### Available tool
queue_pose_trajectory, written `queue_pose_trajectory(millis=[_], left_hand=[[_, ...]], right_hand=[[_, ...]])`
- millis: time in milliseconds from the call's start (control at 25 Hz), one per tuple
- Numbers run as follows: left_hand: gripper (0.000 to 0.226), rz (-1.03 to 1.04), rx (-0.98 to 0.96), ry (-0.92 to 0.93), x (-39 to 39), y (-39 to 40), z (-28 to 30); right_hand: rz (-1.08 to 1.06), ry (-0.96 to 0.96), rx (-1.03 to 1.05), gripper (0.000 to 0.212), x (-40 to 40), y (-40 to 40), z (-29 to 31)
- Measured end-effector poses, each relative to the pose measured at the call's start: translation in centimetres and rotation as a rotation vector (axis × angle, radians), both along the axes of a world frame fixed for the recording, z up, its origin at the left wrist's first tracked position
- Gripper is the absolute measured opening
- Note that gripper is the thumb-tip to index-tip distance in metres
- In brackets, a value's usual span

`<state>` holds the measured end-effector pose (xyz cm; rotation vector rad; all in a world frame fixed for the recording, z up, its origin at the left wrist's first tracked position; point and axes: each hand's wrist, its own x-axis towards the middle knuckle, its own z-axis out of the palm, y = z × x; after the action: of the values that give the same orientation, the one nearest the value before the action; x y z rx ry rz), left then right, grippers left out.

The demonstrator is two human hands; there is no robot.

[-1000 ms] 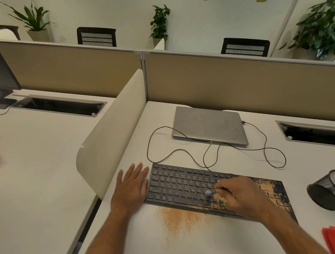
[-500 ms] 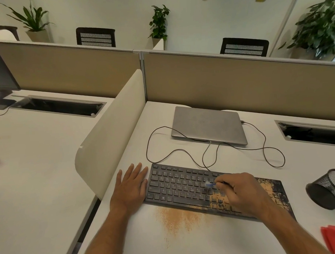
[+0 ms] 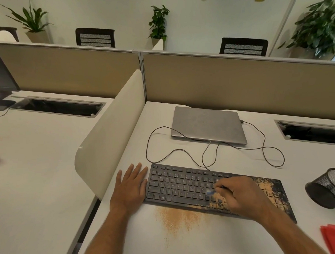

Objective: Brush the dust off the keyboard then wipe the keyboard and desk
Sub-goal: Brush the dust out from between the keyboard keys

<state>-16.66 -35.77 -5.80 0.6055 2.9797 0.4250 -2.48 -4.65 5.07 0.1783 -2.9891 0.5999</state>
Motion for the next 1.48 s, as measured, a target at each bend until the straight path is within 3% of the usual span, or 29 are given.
queue_pose_trajectory(millis=[480, 1480], left_hand=[[0.069, -0.004, 0.037, 0.013, -0.1, -0.1, -0.4], [0.073, -0.002, 0.010, 0.009, 0.0, 0.0, -0.1]], right_hand=[[0.006, 0.028, 0.085, 0.010, 0.6, -0.3, -0.4], [0.020, 0.030, -0.032, 0.011, 2.5, -0.4, -0.6]])
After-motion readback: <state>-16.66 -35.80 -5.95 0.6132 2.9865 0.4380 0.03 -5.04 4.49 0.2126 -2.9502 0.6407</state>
